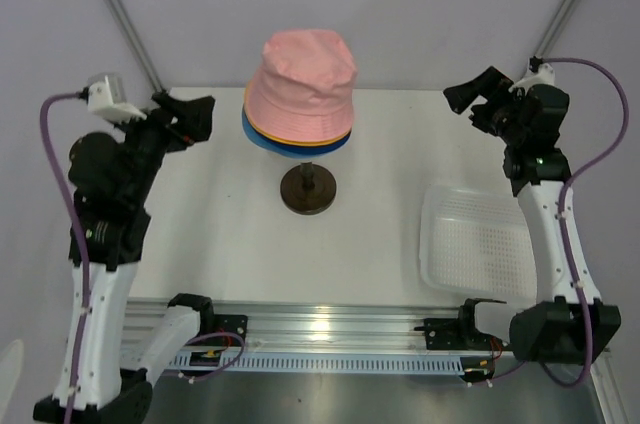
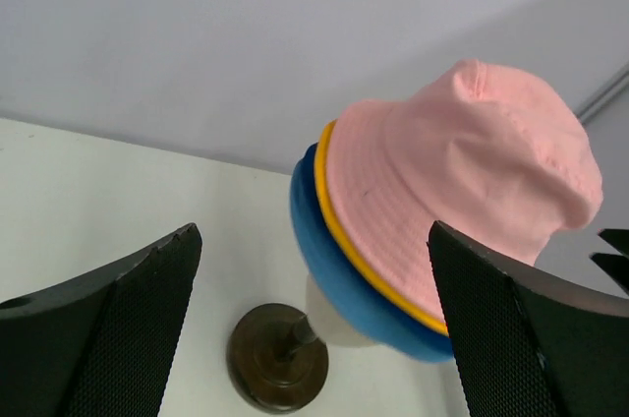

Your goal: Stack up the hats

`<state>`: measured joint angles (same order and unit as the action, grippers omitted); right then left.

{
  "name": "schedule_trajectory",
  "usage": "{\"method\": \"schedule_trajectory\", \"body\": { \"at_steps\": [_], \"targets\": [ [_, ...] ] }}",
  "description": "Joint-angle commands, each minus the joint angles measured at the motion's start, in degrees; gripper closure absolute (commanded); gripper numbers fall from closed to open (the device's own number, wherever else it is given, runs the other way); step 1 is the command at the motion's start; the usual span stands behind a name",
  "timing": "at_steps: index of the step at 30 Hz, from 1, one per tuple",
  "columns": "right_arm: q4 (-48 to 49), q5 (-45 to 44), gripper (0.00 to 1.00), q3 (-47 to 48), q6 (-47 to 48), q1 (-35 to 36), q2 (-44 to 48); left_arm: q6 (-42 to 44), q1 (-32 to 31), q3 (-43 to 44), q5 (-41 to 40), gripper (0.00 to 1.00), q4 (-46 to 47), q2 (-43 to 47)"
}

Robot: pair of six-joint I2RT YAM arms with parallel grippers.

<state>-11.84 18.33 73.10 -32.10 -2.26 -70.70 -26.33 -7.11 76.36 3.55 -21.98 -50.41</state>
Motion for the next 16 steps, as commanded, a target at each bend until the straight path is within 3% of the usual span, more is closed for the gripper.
{"method": "schedule_trajectory", "body": {
  "at_steps": [1,7,9,16],
  "targets": [
    [-8.1,-7.6,0.0,-3.5,7.6,-0.6,7.8,3.2,-0.3,-6.8,-6.0,0.0,-6.6,7.6],
    [-6.2,-4.1,0.0,-10.8,7.2,-2.0,19.5,4.6,-0.3,-21.9,7.6,0.01,-9.7,21.9],
    [-6.8,-3.9,0.01,-13.6,7.9,-1.9,21.7,5.9,-0.3,-23.1,11.0,0.01,-11.2,23.8],
    [-6.1,-0.2,0.0,-21.2,5.9,-1.9,28.1,9.7,-0.3,-26.0,7.9,0.01,-14.2,24.5]
  ]
}}
